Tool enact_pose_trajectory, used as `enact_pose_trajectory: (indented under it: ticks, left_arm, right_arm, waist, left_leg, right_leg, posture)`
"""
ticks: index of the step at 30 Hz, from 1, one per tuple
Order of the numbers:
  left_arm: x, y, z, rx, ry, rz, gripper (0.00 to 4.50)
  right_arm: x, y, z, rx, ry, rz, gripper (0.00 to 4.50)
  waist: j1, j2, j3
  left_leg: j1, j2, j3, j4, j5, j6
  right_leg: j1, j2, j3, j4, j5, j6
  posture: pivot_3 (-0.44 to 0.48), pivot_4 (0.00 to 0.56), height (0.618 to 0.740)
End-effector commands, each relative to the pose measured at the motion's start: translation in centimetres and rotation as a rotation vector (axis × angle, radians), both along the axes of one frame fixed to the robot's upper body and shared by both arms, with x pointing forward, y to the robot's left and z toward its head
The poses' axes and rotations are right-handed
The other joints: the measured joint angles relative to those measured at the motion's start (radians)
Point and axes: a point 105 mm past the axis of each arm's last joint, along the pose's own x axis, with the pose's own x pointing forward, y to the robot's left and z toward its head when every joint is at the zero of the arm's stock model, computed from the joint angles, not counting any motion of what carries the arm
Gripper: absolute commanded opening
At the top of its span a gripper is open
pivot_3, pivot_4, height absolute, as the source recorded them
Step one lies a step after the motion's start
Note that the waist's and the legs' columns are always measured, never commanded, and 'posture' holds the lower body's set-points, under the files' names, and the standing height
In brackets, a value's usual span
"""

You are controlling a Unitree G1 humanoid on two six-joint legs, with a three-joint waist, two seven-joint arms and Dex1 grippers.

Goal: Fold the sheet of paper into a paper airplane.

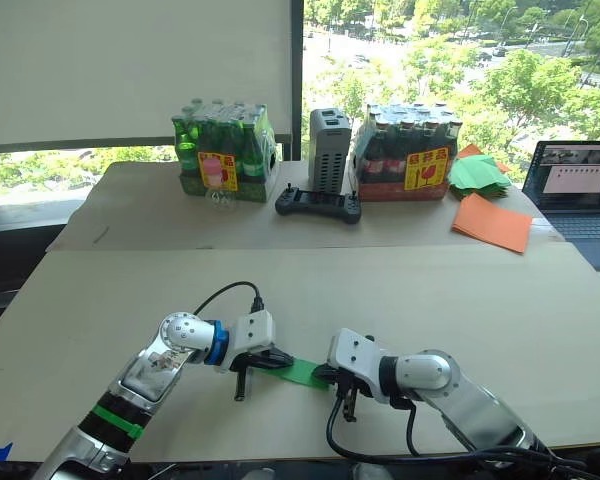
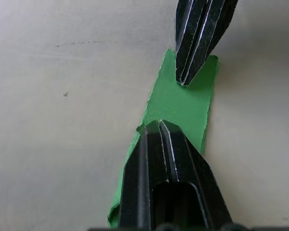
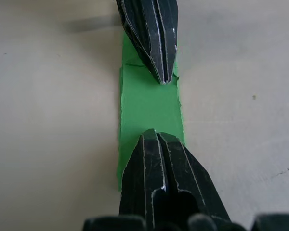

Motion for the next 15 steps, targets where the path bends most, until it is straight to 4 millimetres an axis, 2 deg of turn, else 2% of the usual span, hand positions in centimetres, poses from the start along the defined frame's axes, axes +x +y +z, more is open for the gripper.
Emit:
enact_pose_trajectory:
  ticks: [1,5,8,15]
  left_arm:
    - [0.3,-0.6,0.8,-0.007,-0.032,-0.017,0.00]
    - [0.5,-1.7,1.1,-0.020,-0.035,-0.031,0.00]
    - [0.3,-1.8,0.2,0.016,-0.040,-0.053,0.00]
    - [0.5,0.1,-2.6,0.144,-0.030,-0.037,0.00]
  right_arm:
    - [-0.4,-1.1,-2.1,-0.087,0.061,-0.026,0.02]
    - [-0.3,-1.4,-2.5,-0.103,0.088,-0.051,0.02]
    - [-0.3,-1.4,-2.6,-0.111,0.090,-0.052,0.02]
    - [-0.2,-1.1,-2.1,-0.101,0.084,-0.054,0.02]
  waist:
    - [0.000,0.000,0.000]
    - [0.002,0.000,0.000]
    - [0.001,0.000,0.000]
    - [0.001,0.000,-0.001]
  left_leg:
    - [0.000,0.000,0.000,0.000,0.000,0.000]
    - [0.000,0.000,0.000,0.000,0.000,0.000]
    - [0.001,0.000,0.000,0.000,0.000,0.001]
    - [0.002,0.000,0.000,0.000,0.000,0.001]
  right_leg:
    - [0.000,0.000,0.000,0.000,0.000,0.000]
    - [0.001,0.000,0.000,0.000,0.000,0.000]
    - [0.001,0.000,0.000,0.000,0.000,0.000]
    - [0.002,0.000,0.000,0.000,0.000,0.000]
  posture:
    - [0.000,0.150,0.711]
    - [0.000,0.150,0.711]
    - [0.000,0.150,0.711]
    - [0.000,0.150,0.711]
